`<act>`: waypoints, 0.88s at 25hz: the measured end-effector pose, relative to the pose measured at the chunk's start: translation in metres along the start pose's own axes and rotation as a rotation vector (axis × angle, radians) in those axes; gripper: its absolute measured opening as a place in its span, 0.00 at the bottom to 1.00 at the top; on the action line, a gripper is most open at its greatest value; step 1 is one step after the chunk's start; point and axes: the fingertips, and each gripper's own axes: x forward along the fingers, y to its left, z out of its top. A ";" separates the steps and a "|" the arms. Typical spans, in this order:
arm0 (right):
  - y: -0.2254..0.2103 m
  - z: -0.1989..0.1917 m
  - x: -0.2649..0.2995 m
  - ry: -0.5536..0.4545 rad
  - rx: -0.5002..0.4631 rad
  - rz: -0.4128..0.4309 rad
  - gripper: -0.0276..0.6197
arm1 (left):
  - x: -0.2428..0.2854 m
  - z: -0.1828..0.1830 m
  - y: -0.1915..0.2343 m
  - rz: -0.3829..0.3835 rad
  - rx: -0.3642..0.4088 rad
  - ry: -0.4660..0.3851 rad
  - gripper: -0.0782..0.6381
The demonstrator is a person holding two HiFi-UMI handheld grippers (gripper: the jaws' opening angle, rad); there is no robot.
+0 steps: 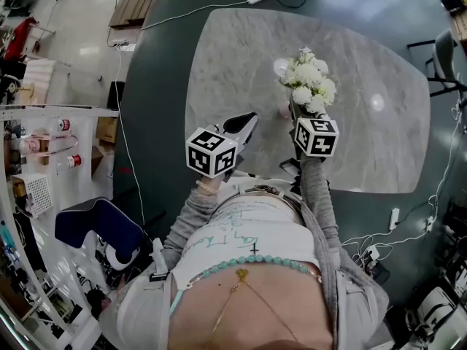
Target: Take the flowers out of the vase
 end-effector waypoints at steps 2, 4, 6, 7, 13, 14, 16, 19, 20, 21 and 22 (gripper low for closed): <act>0.001 0.000 -0.001 -0.002 -0.002 0.001 0.14 | 0.000 0.000 -0.001 -0.005 0.004 0.002 0.11; 0.002 0.000 -0.001 -0.001 -0.007 0.003 0.12 | 0.001 0.001 -0.003 -0.011 0.008 0.002 0.11; 0.003 -0.001 -0.001 0.000 -0.013 0.005 0.12 | 0.002 0.002 -0.004 -0.017 0.012 0.002 0.11; 0.004 -0.001 -0.001 0.000 -0.016 0.007 0.11 | 0.002 0.002 -0.005 -0.020 0.014 0.003 0.11; 0.005 -0.002 -0.003 -0.004 -0.024 0.012 0.11 | 0.005 0.003 -0.009 -0.035 0.015 -0.002 0.11; 0.005 -0.002 -0.005 -0.006 -0.024 0.012 0.10 | 0.005 0.003 -0.011 -0.038 0.014 -0.003 0.11; 0.004 -0.001 -0.007 -0.010 -0.024 0.010 0.10 | 0.004 0.004 -0.013 -0.043 0.016 -0.004 0.11; 0.006 0.001 -0.008 -0.016 -0.024 0.008 0.10 | 0.002 0.004 -0.013 -0.046 0.021 -0.001 0.11; 0.006 0.001 -0.009 -0.018 -0.023 0.007 0.10 | 0.002 0.004 -0.013 -0.047 0.022 0.000 0.11; 0.006 0.002 -0.009 -0.021 -0.022 0.006 0.10 | 0.002 0.003 -0.014 -0.048 0.024 0.001 0.11; 0.006 0.002 -0.010 -0.023 -0.022 0.005 0.10 | 0.002 0.003 -0.014 -0.049 0.025 0.002 0.11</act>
